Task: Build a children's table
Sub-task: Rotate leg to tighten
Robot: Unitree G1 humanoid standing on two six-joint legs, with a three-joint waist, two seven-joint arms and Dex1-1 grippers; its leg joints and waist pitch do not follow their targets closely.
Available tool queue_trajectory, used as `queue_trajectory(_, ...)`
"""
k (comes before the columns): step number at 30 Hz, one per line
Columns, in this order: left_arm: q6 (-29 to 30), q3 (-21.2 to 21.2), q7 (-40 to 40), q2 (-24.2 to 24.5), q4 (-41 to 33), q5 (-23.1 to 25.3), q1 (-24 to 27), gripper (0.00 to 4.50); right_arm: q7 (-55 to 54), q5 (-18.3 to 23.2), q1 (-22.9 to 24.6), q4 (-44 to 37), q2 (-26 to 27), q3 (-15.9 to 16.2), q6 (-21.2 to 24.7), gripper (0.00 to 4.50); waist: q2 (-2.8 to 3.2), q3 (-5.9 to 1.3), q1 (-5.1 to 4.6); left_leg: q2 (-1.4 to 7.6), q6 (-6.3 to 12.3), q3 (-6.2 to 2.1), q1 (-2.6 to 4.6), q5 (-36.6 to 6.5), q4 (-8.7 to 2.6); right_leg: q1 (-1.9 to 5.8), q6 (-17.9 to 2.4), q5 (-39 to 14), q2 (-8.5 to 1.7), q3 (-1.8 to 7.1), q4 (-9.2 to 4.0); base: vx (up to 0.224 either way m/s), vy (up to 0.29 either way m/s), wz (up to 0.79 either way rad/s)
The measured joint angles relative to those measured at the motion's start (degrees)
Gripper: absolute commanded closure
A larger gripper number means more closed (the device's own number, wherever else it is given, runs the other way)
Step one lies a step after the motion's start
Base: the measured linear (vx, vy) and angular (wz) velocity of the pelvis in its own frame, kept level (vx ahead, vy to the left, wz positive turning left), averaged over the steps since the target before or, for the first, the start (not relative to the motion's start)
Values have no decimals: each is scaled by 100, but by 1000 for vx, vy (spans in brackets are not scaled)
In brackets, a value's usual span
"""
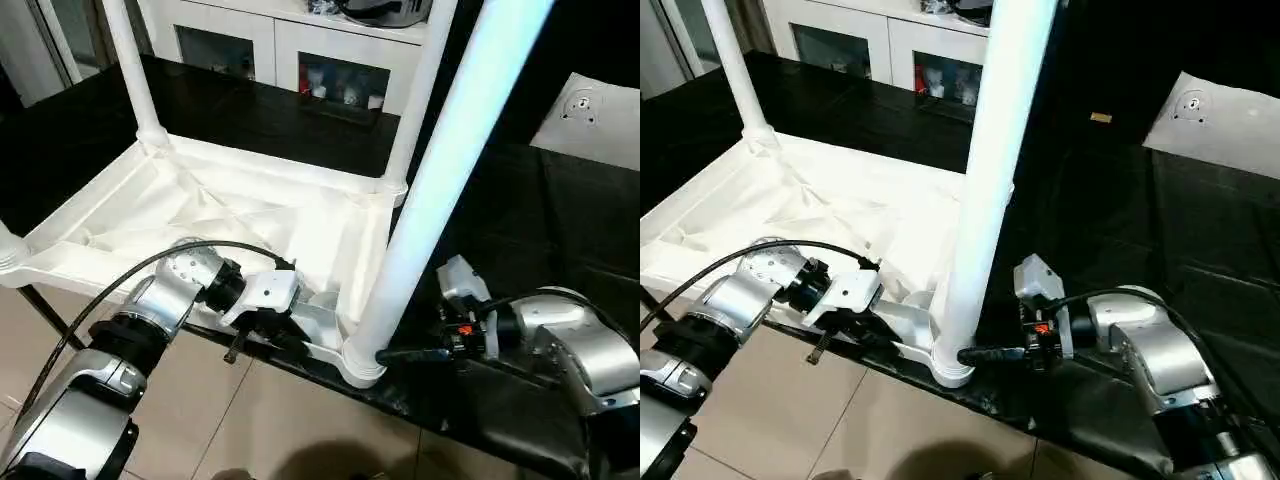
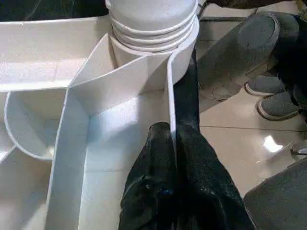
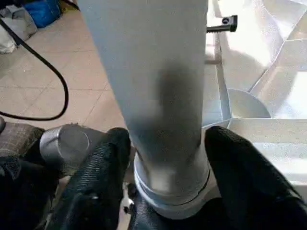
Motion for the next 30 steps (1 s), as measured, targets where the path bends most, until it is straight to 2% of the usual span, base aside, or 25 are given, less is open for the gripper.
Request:
queue_trajectory(1, 0, 0, 0, -12, -1, 2, 0, 450, -13, -31, 0, 0, 32, 27, -12, 225, -2, 0, 4, -2, 0, 0, 0, 0, 0, 0, 0, 0, -3, -1, 0, 0, 0, 0)
queue_trajectory(5, 0, -2, -7, -29, -10, 3, 4, 450, -18, -36, 0, 1, 36, 43, -43, 251, -5, 0, 9, -5, 1, 6, 0, -1, 0, 0, 0, 0, -13, -3, 1, 0, 0, 0)
queue_trajectory(9, 38, 5, 24, -50, -10, -4, 13, 450, -65, -10, 24, -34, 41, 30, 63, 257, -5, 0, 13, -5, 1, 7, 0, 0, 0, 3, 0, -1, -14, -4, 4, 0, 0, 0)
queue_trajectory(12, 364, 73, 79, -91, -111, -31, 79, 450, -260, 80, 213, -246, 59, -90, 286, 259, -2, -2, 34, -5, 1, 9, 3, 0, 0, 9, 3, -3, -18, -5, 4, 0, 0, 0)
queue_trajectory(16, 664, 205, 301, -138, -113, -67, 148, 450, -761, 136, 410, -432, 259, -268, 552, 259, -1, -2, 3, -7, 4, 11, 12, 3, 4, 18, 4, -3, -23, -5, 4, 0, 0, 0)
queue_trajectory(18, 766, 320, 617, -165, -32, -21, 147, 450, -1252, 23, 459, -439, 522, -372, 620, 259, -3, -4, -45, -6, 1, 11, 15, 5, 7, 22, 4, -3, -23, -8, 5, 0, 0, 0)
queue_trajectory(21, 1122, 502, 1363, -372, 262, 125, -19, 450, -2508, -315, 418, -356, 1208, -660, 772, 260, -10, -10, -231, -7, -14, 7, 30, 15, 13, 26, 5, -2, -22, -18, 1, 0, 0, 0)
queue_trajectory(23, 1299, 540, 1719, -532, 323, 191, -81, 450, -3098, -440, 303, -293, 1392, -729, 883, 261, -8, -10, -334, -10, -14, 7, 28, 15, 15, 25, 6, -3, -33, -33, -13, 0, 0, 0)
queue_trajectory(25, 1446, 582, 2108, -686, 419, 258, -155, 450, -3702, -550, 239, -261, 1739, -875, 1084, 262, -23, -16, -366, -10, -14, 0, 31, 15, 18, 29, 7, -3, -33, -36, -11, 0, 0, 0)
queue_trajectory(30, 1761, 712, 3315, -1233, 1068, 448, -595, 450, -5437, -1032, -203, 53, 2602, -1123, 1359, 262, -25, -18, -360, -15, -2, -6, 13, 23, 25, 27, 7, -3, -40, -45, -17, 0, 0, 0)
